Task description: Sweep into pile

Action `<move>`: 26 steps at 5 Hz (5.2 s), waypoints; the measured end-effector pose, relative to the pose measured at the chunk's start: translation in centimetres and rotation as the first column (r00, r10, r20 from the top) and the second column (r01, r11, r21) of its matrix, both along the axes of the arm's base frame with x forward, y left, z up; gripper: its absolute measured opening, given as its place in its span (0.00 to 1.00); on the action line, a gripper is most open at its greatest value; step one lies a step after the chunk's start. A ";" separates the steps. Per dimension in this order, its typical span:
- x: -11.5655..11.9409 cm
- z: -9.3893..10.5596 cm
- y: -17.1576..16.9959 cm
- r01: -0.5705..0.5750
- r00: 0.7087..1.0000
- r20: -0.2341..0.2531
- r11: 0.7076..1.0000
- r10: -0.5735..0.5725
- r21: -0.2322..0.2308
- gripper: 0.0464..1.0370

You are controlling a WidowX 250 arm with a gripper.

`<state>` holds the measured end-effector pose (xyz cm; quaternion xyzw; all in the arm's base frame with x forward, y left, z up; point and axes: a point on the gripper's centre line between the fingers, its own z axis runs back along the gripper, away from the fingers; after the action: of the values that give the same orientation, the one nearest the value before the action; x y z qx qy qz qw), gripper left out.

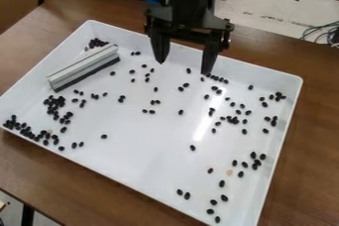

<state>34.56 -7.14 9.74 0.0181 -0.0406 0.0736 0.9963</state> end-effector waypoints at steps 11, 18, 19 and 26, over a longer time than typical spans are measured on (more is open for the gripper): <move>0.2 -9.8 19.5 0.280 0.953 -0.117 0.960 -0.280 -0.014 0.59; -4.5 -6.4 -2.0 0.129 0.975 -0.169 0.988 -0.142 -0.089 0.32; -5.3 -5.8 -6.3 0.126 0.977 -0.161 0.988 -0.138 -0.084 0.32; -4.3 -3.5 -10.3 0.064 0.996 -0.052 0.983 -0.074 -0.173 0.32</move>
<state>30.27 -17.43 6.24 -0.0666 -0.0058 0.0419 0.9969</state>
